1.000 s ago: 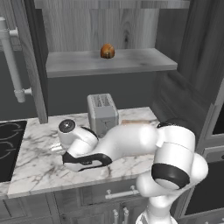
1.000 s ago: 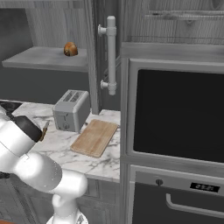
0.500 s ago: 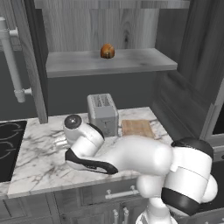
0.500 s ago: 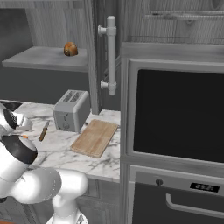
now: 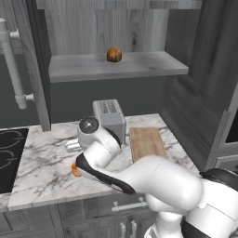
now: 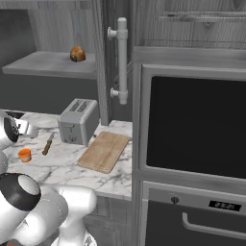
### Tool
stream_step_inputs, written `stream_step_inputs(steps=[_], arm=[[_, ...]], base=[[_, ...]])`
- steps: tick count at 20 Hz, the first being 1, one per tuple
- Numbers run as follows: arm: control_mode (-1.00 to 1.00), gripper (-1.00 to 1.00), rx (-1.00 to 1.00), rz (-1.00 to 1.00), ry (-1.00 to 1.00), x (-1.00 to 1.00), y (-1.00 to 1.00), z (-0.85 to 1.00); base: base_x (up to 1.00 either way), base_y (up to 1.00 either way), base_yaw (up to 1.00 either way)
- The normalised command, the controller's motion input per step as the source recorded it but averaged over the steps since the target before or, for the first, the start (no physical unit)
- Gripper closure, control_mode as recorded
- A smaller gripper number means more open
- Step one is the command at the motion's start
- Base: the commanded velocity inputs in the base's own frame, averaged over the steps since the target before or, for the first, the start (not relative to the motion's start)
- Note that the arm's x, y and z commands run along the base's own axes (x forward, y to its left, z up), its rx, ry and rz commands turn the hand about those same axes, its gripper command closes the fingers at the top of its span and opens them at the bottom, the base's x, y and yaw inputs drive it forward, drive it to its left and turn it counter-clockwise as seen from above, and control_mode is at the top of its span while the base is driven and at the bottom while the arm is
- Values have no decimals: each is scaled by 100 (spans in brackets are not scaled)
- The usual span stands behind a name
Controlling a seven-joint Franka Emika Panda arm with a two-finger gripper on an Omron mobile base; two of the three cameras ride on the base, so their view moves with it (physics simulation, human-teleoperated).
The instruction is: Pick the bread, place it on the cutting board, pick the jam, place it on the counter, and close the cabinet.
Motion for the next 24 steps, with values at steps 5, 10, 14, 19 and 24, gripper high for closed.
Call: stream_step_inputs(steps=[5, 10, 14, 19, 24], arm=[[-100, -100, 4, 0, -4, -13, -28, 49], [-100, -100, 4, 0, -4, -13, -29, 46], [-100, -100, 4, 0, -5, -13, -28, 47], [-100, -100, 4, 0, -6, -14, -30, 47], [-100, -100, 6, 3, -10, -14, -32, 50]], base=[[0, 0, 0], [0, 0, 0], [0, 0, 0], [0, 0, 0], [0, 0, 0]])
